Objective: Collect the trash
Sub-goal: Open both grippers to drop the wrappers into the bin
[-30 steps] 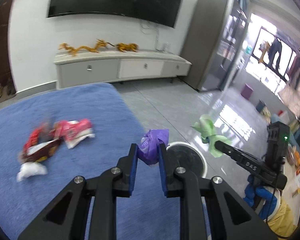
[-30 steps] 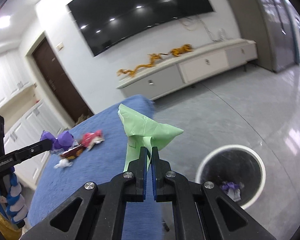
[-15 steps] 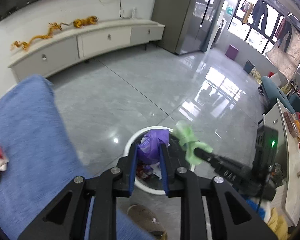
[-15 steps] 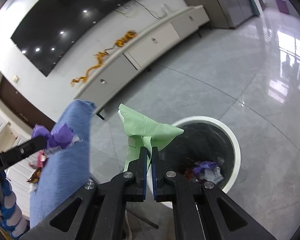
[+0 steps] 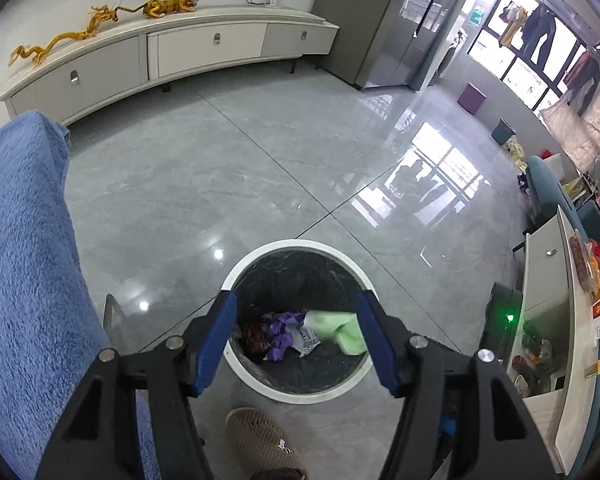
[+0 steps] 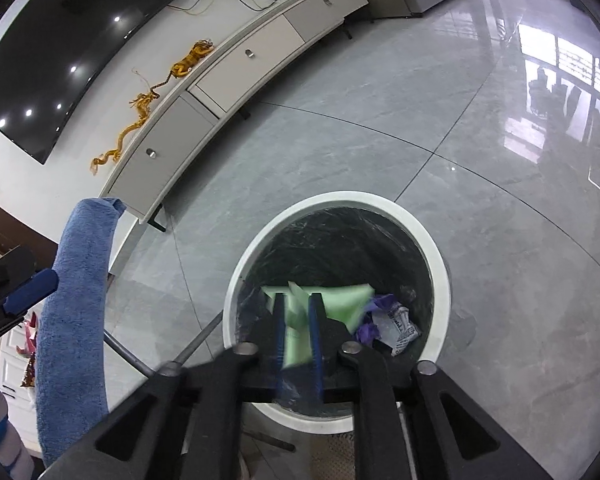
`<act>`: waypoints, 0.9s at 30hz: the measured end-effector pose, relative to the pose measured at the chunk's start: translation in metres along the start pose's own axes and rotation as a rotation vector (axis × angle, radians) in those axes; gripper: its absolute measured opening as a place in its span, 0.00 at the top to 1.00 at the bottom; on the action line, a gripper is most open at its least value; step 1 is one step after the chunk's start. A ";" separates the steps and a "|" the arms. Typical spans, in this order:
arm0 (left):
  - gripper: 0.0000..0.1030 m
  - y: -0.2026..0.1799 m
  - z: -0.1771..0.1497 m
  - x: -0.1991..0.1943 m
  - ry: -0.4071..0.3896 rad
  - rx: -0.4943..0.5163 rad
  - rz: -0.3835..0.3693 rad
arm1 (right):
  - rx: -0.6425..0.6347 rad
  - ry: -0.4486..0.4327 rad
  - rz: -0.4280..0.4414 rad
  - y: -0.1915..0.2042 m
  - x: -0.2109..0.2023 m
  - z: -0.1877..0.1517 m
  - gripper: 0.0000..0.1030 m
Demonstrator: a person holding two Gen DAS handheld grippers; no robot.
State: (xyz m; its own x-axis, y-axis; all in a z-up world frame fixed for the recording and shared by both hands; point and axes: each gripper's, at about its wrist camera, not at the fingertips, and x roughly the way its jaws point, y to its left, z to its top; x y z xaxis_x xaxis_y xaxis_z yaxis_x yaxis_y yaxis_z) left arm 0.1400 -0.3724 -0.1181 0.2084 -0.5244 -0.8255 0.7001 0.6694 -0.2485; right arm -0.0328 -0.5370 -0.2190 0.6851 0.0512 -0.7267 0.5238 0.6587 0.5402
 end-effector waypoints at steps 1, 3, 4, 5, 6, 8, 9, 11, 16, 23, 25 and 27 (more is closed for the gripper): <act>0.41 0.001 -0.001 -0.002 0.002 -0.009 -0.002 | 0.001 -0.001 -0.004 0.000 -0.001 -0.001 0.71; 0.41 0.004 -0.005 -0.007 0.003 -0.024 -0.006 | -0.007 -0.005 -0.014 0.007 -0.004 0.000 0.65; 0.41 0.006 -0.007 -0.011 0.002 -0.026 -0.007 | -0.015 -0.007 -0.019 0.009 -0.006 -0.001 0.65; 0.41 0.007 -0.007 -0.015 -0.002 -0.027 -0.007 | -0.019 -0.009 -0.021 0.009 -0.007 -0.001 0.65; 0.41 0.007 -0.009 -0.020 -0.011 -0.026 -0.008 | -0.023 -0.013 -0.020 0.012 -0.011 -0.001 0.65; 0.41 0.008 -0.011 -0.032 -0.031 -0.023 -0.002 | -0.034 -0.021 -0.022 0.017 -0.017 -0.002 0.65; 0.41 0.008 -0.014 -0.041 -0.047 -0.019 0.003 | -0.043 -0.026 -0.022 0.021 -0.021 -0.002 0.65; 0.41 0.009 -0.017 -0.056 -0.074 -0.013 0.015 | -0.061 -0.038 -0.021 0.030 -0.032 -0.004 0.65; 0.41 0.020 -0.035 -0.102 -0.162 -0.028 0.054 | -0.121 -0.081 -0.029 0.059 -0.063 -0.008 0.65; 0.41 0.054 -0.060 -0.169 -0.309 -0.128 0.103 | -0.238 -0.145 -0.026 0.112 -0.109 -0.020 0.63; 0.41 0.065 -0.068 -0.187 -0.347 -0.156 0.120 | -0.268 -0.161 -0.020 0.123 -0.119 -0.022 0.62; 0.41 0.076 -0.078 -0.205 -0.378 -0.183 0.129 | -0.300 -0.179 -0.013 0.138 -0.131 -0.026 0.61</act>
State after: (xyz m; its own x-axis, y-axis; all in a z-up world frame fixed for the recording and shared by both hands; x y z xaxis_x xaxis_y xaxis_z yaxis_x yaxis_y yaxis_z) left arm 0.0971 -0.1735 -0.0073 0.5452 -0.5635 -0.6207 0.5267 0.8062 -0.2693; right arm -0.0633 -0.4334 -0.0605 0.7712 -0.0741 -0.6323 0.3793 0.8511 0.3629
